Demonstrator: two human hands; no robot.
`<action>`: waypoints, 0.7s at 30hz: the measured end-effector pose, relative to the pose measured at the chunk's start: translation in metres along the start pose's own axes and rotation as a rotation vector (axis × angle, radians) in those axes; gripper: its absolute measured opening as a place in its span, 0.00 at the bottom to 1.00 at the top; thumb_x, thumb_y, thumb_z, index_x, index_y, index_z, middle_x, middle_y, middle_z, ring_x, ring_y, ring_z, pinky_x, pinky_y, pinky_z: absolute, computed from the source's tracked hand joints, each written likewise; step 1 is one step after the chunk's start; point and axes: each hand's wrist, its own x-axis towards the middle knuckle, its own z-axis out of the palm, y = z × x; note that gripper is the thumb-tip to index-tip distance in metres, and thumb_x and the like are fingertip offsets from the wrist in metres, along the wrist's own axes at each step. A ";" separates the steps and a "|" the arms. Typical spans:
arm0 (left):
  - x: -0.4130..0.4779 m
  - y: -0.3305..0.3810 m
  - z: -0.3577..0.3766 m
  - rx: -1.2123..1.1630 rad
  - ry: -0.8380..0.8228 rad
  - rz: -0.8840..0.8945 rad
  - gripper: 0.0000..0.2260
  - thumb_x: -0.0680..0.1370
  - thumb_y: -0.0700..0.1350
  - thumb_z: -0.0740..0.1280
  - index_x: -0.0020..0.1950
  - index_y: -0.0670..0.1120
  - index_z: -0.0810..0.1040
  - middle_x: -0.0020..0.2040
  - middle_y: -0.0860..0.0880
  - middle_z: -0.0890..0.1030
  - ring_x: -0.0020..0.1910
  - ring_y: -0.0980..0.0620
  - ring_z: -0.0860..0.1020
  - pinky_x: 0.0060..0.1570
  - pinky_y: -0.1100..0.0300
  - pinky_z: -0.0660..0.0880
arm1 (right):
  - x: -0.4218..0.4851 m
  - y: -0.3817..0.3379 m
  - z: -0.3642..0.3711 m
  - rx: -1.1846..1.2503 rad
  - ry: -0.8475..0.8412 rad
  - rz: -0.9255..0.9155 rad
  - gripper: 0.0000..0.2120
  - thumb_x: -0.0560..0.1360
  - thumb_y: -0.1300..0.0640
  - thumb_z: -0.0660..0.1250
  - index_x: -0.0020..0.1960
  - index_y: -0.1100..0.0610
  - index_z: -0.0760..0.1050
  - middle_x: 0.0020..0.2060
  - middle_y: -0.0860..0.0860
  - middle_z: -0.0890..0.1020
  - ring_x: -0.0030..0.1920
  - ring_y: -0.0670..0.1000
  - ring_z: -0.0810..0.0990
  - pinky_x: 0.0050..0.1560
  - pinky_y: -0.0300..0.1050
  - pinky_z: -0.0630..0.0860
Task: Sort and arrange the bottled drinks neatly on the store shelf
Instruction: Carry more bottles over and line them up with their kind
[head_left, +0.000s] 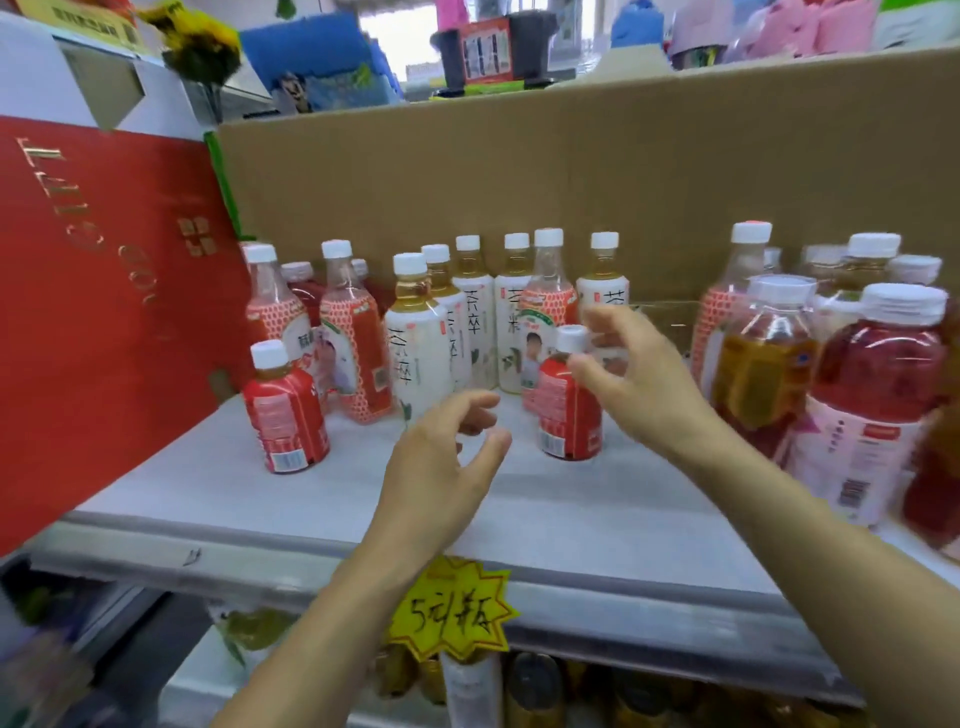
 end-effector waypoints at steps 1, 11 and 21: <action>0.005 -0.006 -0.006 0.001 -0.001 0.009 0.14 0.78 0.46 0.70 0.64 0.50 0.78 0.52 0.55 0.82 0.53 0.58 0.79 0.55 0.54 0.77 | 0.013 -0.006 0.004 0.014 0.030 0.020 0.23 0.79 0.58 0.66 0.73 0.56 0.66 0.61 0.47 0.74 0.58 0.44 0.73 0.61 0.43 0.73; 0.057 -0.050 -0.077 -0.013 0.255 0.126 0.12 0.77 0.39 0.70 0.59 0.49 0.78 0.54 0.51 0.80 0.52 0.58 0.78 0.52 0.70 0.74 | 0.127 -0.007 0.032 0.072 0.067 0.313 0.33 0.76 0.42 0.66 0.75 0.54 0.59 0.66 0.54 0.75 0.63 0.56 0.77 0.64 0.61 0.74; 0.204 -0.075 -0.122 -0.100 0.037 -0.356 0.32 0.76 0.56 0.65 0.76 0.47 0.61 0.55 0.48 0.77 0.54 0.47 0.78 0.60 0.51 0.73 | 0.119 -0.038 0.046 -0.095 -0.018 0.095 0.11 0.79 0.49 0.66 0.53 0.56 0.74 0.46 0.51 0.80 0.47 0.51 0.79 0.40 0.41 0.72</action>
